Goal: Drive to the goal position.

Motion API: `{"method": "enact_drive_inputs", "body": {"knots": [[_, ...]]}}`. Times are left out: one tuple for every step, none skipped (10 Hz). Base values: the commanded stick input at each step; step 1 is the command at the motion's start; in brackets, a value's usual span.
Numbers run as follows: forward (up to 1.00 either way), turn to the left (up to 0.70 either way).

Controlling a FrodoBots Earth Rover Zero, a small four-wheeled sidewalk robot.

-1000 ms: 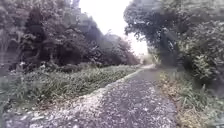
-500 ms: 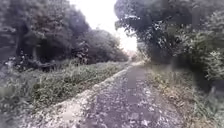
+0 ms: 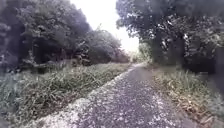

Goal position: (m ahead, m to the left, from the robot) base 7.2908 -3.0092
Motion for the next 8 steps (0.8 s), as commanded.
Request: {"method": "enact_drive_inputs", "body": {"knots": [[0.85, -0.02], [0.85, -0.07], [0.85, -0.30], [0.85, -0.34], [0.85, -0.34], [0.85, -0.34], [0.85, -0.34], [0.85, -0.34]]}}
